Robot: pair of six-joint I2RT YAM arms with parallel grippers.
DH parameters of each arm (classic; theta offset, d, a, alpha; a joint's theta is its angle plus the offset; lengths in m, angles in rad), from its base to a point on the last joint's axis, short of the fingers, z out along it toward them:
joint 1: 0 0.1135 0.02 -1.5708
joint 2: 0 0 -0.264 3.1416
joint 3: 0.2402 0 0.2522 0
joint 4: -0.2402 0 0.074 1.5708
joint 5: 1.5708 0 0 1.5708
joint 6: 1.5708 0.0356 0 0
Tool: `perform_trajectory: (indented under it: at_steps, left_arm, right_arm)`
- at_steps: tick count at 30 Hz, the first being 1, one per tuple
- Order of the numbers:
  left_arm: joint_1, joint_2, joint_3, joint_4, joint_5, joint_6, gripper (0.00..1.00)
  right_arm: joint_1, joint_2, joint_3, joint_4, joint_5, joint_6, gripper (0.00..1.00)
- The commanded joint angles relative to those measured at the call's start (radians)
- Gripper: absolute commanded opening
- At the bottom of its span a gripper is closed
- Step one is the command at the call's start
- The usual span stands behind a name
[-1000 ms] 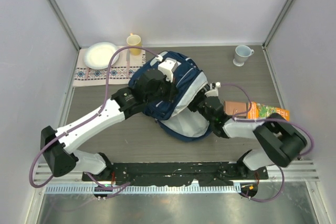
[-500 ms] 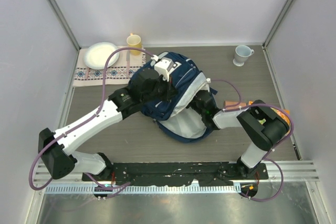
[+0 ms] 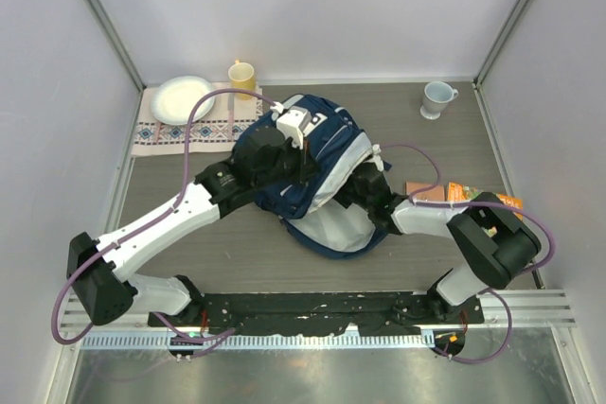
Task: Pack the student bag
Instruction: Place the book in the student bag.
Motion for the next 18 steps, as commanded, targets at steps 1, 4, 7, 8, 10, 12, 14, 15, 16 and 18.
perform_trajectory:
  at_steps: [1,4,7,8,10,12,14,15,16,18]
  left_arm:
    - [0.009,-0.065,0.016,0.167,-0.028,-0.028,0.0]
    - [0.012,-0.065,0.01,0.164,-0.036,-0.026,0.0]
    - [0.012,-0.063,0.004,0.164,-0.045,-0.028,0.0]
    - [0.012,-0.062,0.002,0.162,-0.044,-0.028,0.0]
    - [0.012,-0.06,0.002,0.159,-0.045,-0.029,0.0]
    - [0.012,-0.059,-0.002,0.158,-0.048,-0.031,0.0]
    - [0.012,-0.055,-0.005,0.155,-0.051,-0.034,0.0]
    - [0.012,-0.052,-0.005,0.153,-0.05,-0.034,0.0]
    - [0.011,-0.049,-0.005,0.147,-0.047,-0.034,0.0]
    - [0.012,-0.049,-0.01,0.142,-0.042,-0.034,0.0]
  right_arm:
    - [0.004,-0.093,-0.013,-0.121,0.053,-0.048,0.71]
    - [0.005,-0.145,-0.027,-0.176,0.073,-0.057,0.71]
    - [0.004,-0.211,-0.043,-0.228,0.102,-0.074,0.71]
    - [0.004,-0.236,-0.046,-0.239,0.11,-0.086,0.71]
    - [0.004,-0.324,-0.053,-0.292,0.143,-0.106,0.71]
    - [0.005,-0.386,-0.058,-0.332,0.182,-0.135,0.71]
    - [0.005,-0.484,-0.052,-0.449,0.22,-0.144,0.72]
    - [0.005,-0.516,-0.046,-0.502,0.273,-0.14,0.71]
    - [0.005,-0.547,-0.041,-0.6,0.292,-0.14,0.71]
    - [0.005,-0.637,-0.043,-0.677,0.337,-0.126,0.72]
